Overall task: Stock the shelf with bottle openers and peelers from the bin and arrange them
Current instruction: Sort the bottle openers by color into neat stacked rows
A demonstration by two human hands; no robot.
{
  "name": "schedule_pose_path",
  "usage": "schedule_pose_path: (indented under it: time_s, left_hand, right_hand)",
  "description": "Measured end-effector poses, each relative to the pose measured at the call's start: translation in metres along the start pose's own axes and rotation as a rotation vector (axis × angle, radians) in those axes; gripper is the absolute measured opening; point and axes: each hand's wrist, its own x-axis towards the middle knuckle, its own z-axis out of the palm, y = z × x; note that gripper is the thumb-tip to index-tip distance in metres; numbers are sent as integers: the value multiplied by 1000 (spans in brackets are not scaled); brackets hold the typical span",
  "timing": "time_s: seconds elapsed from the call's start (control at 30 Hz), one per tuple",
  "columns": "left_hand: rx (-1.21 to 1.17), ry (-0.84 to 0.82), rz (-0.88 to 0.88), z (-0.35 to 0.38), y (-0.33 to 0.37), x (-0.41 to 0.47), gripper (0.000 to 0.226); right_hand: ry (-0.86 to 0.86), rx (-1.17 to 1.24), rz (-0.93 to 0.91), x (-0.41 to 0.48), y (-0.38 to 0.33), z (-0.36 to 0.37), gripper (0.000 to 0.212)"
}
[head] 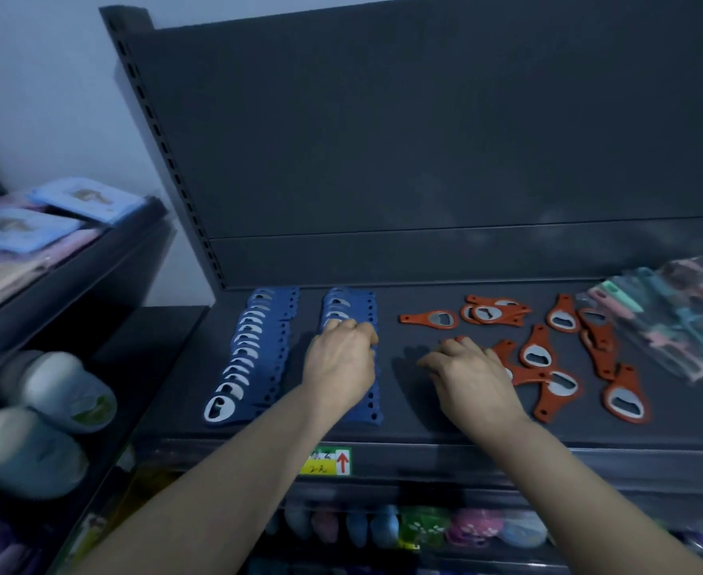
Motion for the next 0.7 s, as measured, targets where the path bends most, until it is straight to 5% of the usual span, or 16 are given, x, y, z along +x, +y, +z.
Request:
schedule_pose_path:
  time_s: [0.23, 0.4, 0.5, 0.7]
  left_hand:
    - [11, -303, 99, 36, 63, 45, 63]
    - [99, -426, 19, 61, 80, 57, 95]
    - [115, -457, -37, 71, 93, 63, 97]
    - [75, -444, -48, 88, 137, 70, 95]
  right_hand:
    - [-77, -42, 128, 28, 91, -11, 35]
    - [-309, -12, 135, 54, 137, -6, 68]
    - [-434, -30, 78, 61, 155, 0, 75]
    - [-410, -52, 40, 49, 193, -2, 71]
